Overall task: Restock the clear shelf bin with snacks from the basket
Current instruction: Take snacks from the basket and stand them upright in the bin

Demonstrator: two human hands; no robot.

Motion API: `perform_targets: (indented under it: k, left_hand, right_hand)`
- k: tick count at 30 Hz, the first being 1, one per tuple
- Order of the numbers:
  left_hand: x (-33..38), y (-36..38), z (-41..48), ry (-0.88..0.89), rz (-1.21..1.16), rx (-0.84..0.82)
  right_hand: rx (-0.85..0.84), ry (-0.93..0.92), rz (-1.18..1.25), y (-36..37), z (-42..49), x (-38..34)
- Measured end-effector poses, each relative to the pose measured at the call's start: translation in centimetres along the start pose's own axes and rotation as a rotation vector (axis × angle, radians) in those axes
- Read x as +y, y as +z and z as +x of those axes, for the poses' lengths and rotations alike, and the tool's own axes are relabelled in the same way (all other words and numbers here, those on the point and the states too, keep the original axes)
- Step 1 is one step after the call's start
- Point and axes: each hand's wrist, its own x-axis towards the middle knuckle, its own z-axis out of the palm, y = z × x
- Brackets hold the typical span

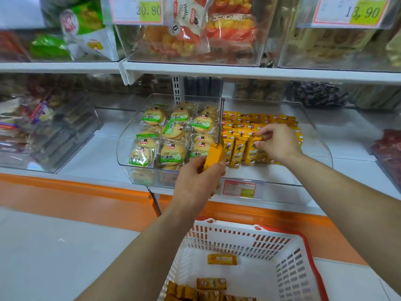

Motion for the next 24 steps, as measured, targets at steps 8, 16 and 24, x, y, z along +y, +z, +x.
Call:
perform_targets:
  k: [8,16,24]
  left_hand:
    - [-0.4,-0.1,0.1,0.022,-0.014,0.002]
    - [-0.9,0.3,0.2,0.005,0.042,0.01]
    - [-1.4,2.5,-1.1,0.189,0.294,-0.048]
  right_hand:
    - [-0.033,0.034,-0.065,2.5,0.2,-0.2]
    - [-0.081,0.054,0.083,-2.2,-4.1,-1.5]
    - [-0.444,0.127,0.579,-5.7,-12.8,-3.8]
